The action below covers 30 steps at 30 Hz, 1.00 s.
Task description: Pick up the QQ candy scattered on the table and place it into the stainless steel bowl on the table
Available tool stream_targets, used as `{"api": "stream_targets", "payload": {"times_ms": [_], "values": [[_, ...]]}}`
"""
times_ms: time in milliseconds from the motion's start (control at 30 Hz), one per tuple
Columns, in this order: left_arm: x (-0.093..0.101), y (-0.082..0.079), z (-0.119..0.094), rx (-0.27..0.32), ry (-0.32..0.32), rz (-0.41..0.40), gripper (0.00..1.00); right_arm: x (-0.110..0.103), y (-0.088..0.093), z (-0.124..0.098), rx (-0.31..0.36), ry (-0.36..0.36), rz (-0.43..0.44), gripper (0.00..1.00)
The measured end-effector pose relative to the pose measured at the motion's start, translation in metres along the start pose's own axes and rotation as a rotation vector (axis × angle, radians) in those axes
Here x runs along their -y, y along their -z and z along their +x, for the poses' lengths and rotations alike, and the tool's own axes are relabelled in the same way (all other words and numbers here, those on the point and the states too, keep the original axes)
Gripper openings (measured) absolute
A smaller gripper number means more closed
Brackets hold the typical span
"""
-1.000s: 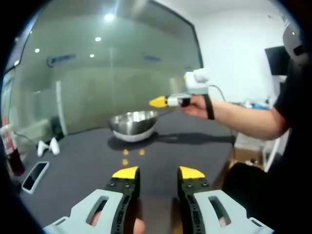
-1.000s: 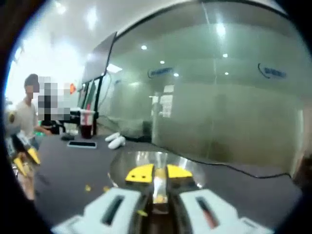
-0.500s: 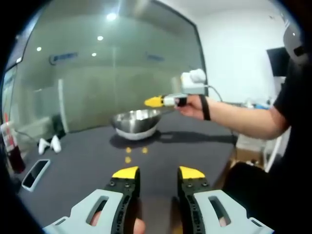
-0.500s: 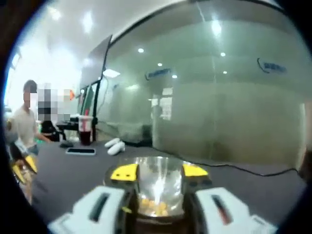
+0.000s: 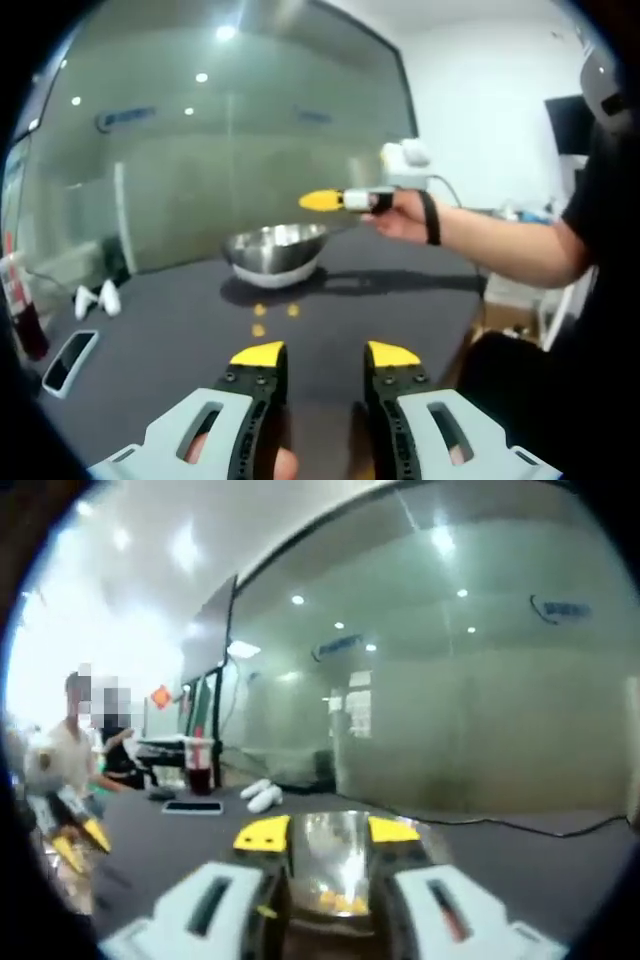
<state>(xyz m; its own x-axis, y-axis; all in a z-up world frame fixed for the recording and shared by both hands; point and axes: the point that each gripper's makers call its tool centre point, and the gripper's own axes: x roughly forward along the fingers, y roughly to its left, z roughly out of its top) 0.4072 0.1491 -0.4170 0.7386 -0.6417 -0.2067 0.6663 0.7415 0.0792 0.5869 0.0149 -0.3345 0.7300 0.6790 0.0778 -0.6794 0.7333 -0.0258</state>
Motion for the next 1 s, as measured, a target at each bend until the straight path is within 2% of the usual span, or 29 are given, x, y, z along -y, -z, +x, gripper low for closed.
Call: {"api": "stream_targets", "payload": {"times_ms": [67,267,367,433,567,700,867,900,967,1000], "values": [[0.001,-0.001,0.001,0.008,0.005,-0.003,0.32,-0.016,-0.002,-0.006,0.021,-0.078,0.009,0.23],[0.006,0.004,0.004,-0.009,0.017,0.002,0.32,-0.055,0.003,-0.034,0.029,-0.222,-0.021,0.24],[0.002,0.005,0.004,-0.016,0.011,0.005,0.32,-0.065,0.013,-0.05,0.015,-0.269,-0.042,0.24],[0.001,0.002,0.001,-0.008,0.007,0.005,0.32,-0.069,0.025,-0.059,-0.024,-0.293,-0.08,0.25],[-0.001,0.002,0.001,-0.001,-0.005,0.011,0.33,-0.071,0.038,-0.066,-0.052,-0.3,-0.099,0.26],[-0.002,-0.005,0.002,0.029,-0.011,0.0,0.33,-0.07,0.047,-0.065,-0.074,-0.305,-0.09,0.26],[-0.001,-0.004,0.006,0.014,-0.004,0.014,0.33,-0.071,0.057,-0.061,-0.096,-0.319,-0.085,0.26],[-0.001,-0.004,0.006,0.011,-0.003,0.018,0.33,-0.072,0.058,-0.059,-0.099,-0.318,-0.084,0.26],[-0.001,-0.004,0.007,0.011,-0.001,0.02,0.33,-0.067,0.063,-0.054,-0.102,-0.269,-0.114,0.23],[-0.001,-0.005,0.007,0.011,-0.002,0.021,0.33,-0.071,0.065,-0.052,-0.108,-0.276,-0.114,0.22]]}}
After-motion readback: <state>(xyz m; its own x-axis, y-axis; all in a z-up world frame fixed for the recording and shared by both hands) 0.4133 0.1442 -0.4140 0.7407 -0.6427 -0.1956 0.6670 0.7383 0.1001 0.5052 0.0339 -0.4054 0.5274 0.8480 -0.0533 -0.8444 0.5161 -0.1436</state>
